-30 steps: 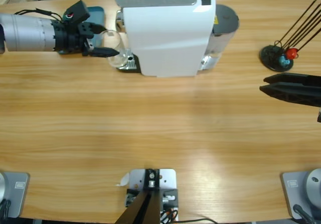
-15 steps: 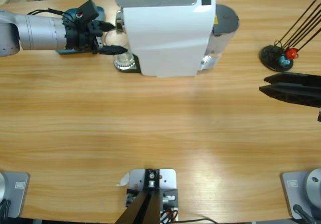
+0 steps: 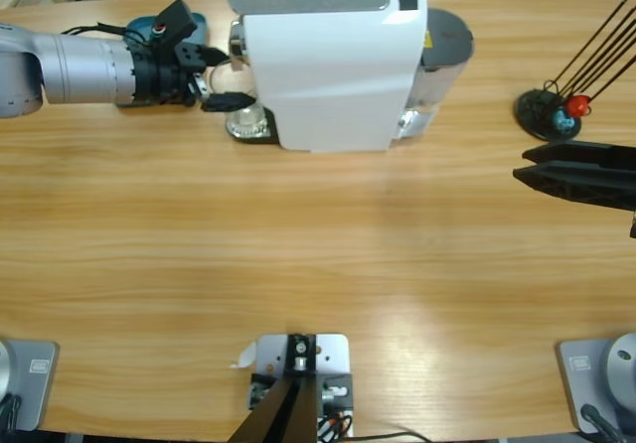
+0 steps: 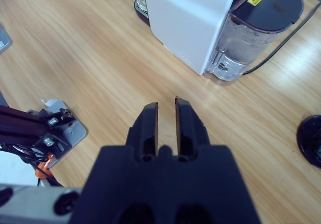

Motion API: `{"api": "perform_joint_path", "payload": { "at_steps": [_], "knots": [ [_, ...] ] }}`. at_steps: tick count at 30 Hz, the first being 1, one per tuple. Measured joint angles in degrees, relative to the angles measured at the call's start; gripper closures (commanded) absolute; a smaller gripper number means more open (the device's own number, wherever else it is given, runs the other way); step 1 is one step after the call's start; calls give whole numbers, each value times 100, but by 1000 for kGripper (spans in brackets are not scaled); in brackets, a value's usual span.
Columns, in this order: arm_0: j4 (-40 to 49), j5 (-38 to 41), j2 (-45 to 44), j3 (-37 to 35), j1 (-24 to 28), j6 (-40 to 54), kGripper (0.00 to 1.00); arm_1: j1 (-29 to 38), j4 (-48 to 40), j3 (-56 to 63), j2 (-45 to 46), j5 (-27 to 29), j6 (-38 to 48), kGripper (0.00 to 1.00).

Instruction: Pour coffee

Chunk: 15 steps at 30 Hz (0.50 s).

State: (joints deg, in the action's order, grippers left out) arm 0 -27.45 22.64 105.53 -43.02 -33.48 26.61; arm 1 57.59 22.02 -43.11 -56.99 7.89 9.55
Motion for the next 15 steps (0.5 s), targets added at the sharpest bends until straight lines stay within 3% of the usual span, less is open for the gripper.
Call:
{"api": "perform_joint_path", "payload": {
  "at_steps": [5, 9, 15],
  "knots": [
    [-409, -7, -2, 206, -3, -152, 0, 0, -7, 0, -6, 0, 0, 886],
    [-609, 12, -126, 375, -2, -193, 0, 0, -7, -13, -7, 0, 15, 1000],
    [-216, 4, -1263, 906, 219, -346, 0, -389, 186, -600, -66, -1, 119, 1000]
  ]
}}
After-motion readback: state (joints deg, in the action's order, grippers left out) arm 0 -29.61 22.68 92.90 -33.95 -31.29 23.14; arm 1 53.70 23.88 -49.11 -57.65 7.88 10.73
